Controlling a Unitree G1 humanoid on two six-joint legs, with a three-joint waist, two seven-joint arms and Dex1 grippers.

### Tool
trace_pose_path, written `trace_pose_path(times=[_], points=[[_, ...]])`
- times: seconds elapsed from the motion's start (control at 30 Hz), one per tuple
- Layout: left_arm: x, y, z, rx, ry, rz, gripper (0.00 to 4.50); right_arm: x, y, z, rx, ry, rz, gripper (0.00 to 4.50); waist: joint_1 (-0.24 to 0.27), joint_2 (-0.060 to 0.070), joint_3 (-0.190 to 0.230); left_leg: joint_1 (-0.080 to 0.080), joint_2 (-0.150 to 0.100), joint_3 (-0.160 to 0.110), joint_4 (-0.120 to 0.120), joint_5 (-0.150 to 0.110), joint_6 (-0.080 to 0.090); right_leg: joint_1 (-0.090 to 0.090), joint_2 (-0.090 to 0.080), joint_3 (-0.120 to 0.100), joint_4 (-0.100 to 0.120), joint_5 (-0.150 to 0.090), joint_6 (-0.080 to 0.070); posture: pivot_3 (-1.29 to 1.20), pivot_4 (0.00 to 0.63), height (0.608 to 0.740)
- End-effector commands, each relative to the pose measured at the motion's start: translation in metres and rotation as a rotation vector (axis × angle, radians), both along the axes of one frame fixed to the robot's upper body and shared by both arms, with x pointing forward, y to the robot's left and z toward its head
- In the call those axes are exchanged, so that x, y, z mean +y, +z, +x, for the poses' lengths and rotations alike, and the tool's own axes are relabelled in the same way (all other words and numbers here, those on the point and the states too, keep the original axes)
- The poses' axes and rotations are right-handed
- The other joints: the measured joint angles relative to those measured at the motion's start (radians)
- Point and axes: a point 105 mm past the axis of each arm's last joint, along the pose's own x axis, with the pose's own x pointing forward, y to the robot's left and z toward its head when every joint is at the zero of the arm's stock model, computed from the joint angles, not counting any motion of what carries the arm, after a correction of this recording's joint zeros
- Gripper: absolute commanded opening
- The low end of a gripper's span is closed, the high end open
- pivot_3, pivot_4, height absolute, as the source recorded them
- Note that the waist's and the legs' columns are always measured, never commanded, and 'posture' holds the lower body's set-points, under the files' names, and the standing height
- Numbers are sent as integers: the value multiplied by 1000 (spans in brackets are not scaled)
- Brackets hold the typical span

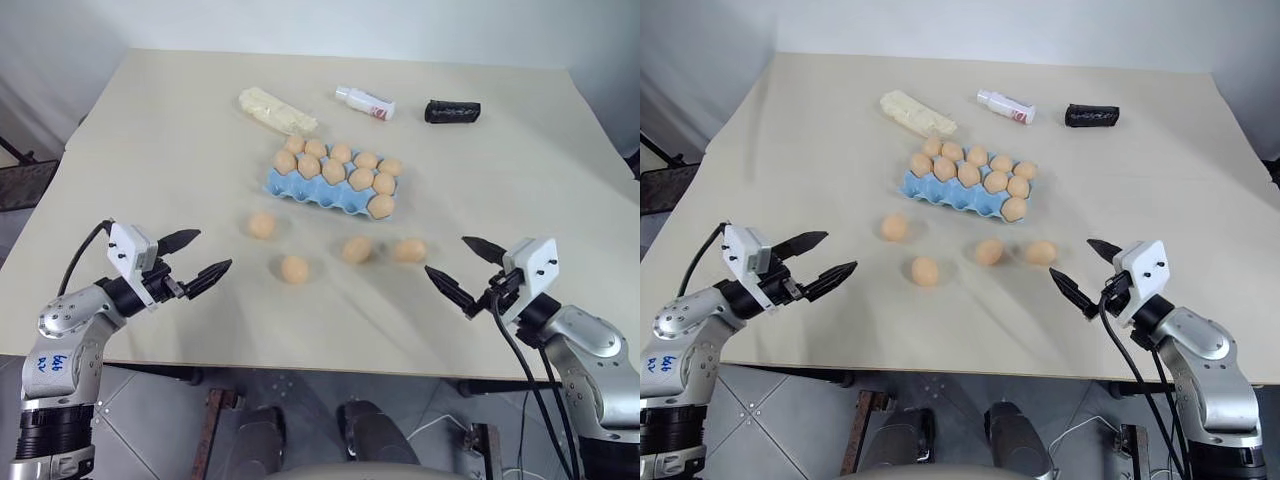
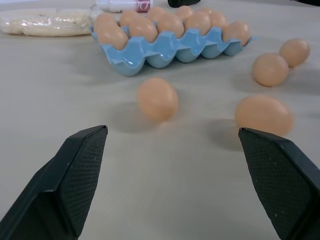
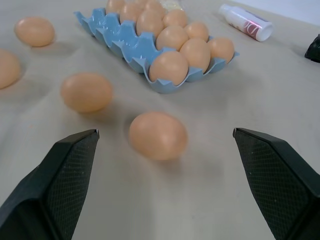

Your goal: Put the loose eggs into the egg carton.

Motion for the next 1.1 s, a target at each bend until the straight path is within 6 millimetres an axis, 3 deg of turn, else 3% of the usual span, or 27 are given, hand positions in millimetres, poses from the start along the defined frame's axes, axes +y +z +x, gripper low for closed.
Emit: trace_pose_path(times=[0.03,0.17,0.4,0.53,0.67,0.97,1.1], points=[[1,5,1,-32,9,13,4477,1,13,-1,-62,7,0,4500,0,0,0,0,0,0,0,0,0,0,0,0,0,0,0,0,150,740],[-17,3,-3,-28,-88,-7,4477,-4,12,-4,-67,-14,-1,4500,2,0,0,0,0,-3,0,0,0,3,0,-3,-2,0,0,0,150,740],[-61,-3,-14,-41,-387,49,4477,-37,-10,-35,12,-58,-77,4500,31,0,0,0,-2,-8,-1,0,0,7,-2,-10,-9,0,0,0,150,740],[-68,-6,-18,-45,-462,69,4477,-41,-18,-36,38,-61,-88,4500,21,0,0,2,-2,-7,-1,0,0,9,-2,-9,-9,1,-1,0,150,740],[-64,-9,-20,-32,-463,76,4477,-18,-17,-17,38,6,-48,4500,6,1,1,4,-1,-7,-1,1,0,9,-1,-8,-6,1,-2,0,150,740],[-64,-8,-19,-38,-431,67,4477,7,-17,46,57,68,-32,4500,3,1,1,3,-2,-8,-1,2,0,8,-2,-10,-6,1,-3,0,150,740],[-63,-5,-18,-48,-405,56,4496,15,-25,59,81,112,-43,4323,6,1,1,2,-1,-9,-1,2,0,8,-2,-13,-7,1,-3,0,150,740]])
